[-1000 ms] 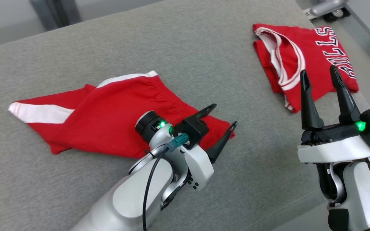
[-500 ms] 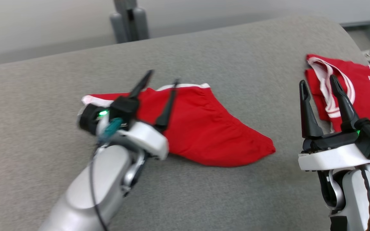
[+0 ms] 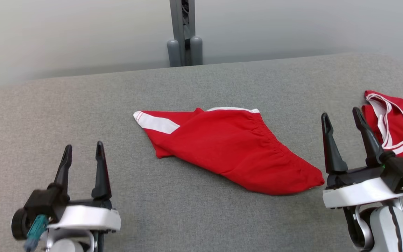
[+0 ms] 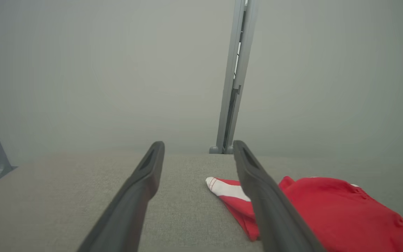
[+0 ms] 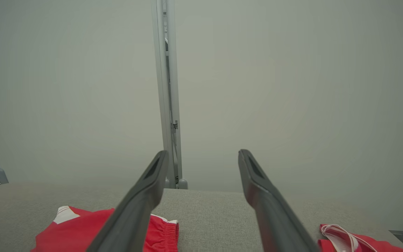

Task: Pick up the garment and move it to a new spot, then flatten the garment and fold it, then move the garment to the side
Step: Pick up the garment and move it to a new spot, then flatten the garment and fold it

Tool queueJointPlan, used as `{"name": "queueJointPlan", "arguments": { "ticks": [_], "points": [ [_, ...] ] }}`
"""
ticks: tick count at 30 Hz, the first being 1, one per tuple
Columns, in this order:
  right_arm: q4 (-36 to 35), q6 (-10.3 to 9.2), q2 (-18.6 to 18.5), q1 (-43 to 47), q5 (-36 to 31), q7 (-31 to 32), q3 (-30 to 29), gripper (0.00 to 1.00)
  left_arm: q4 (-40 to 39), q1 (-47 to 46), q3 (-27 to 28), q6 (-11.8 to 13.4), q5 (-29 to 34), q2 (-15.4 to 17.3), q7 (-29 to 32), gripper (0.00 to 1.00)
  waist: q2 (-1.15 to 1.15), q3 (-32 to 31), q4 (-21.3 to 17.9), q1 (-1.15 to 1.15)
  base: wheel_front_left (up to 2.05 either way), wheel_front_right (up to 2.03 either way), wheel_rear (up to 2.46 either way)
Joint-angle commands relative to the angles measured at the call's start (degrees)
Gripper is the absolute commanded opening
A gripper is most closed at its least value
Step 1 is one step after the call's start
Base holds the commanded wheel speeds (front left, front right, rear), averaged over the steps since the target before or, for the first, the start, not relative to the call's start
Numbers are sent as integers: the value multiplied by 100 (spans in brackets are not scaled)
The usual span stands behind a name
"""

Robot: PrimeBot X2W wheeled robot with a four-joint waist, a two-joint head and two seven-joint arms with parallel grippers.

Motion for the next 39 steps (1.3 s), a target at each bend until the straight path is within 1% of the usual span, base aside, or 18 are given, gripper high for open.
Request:
{"name": "queueJointPlan", "arguments": {
  "ticks": [1,4,6,9,14,17,19,22,24,29,34,39],
  "points": [
    [31,2,-39,78,33,-23,28,100,-152,167,219,-105,123,-138,-15,100,0,-23,26,0,0,0,0],
    [67,2,-39,171,21,-23,53,100,-401,522,610,-308,398,-444,-15,100,0,-61,67,0,0,0,0],
    [69,2,-41,202,40,-24,72,100,-387,709,738,-475,535,-600,-15,100,0,-87,83,0,0,0,0],
    [97,2,-41,240,56,-24,107,100,-310,794,912,-672,632,-731,-16,100,0,-125,120,0,0,0,0],
    [184,2,-39,203,14,-24,108,100,-202,721,1105,-911,698,-814,-15,100,0,-115,256,0,0,0,0],
    [259,2,-42,86,66,-24,147,100,-146,600,1081,-986,746,-832,-15,100,0,-33,382,0,0,0,0],
    [276,2,-42,32,106,-19,148,100,-128,565,1043,-996,706,-834,-15,100,0,12,430,0,0,0,0],
    [416,2,-136,-253,146,242,205,100,-81,479,889,-963,606,-837,-16,100,0,201,589,0,0,0,0],
    [593,1,-222,-479,275,640,214,100,-27,396,769,-944,555,-836,-16,100,0,346,714,0,0,0,0],
    [1196,2,-495,-1165,953,1741,208,100,73,230,542,-896,497,-836,-16,100,0,668,1017,0,0,0,0],
    [1847,2,-831,-1689,1463,2531,239,100,129,85,418,-864,453,-837,-16,100,0,878,1266,0,0,0,0],
    [2318,2,-1027,-2018,1784,2786,289,100,129,6,308,-836,402,-838,-16,100,0,990,1429,0,0,0,0]
  ]
}}
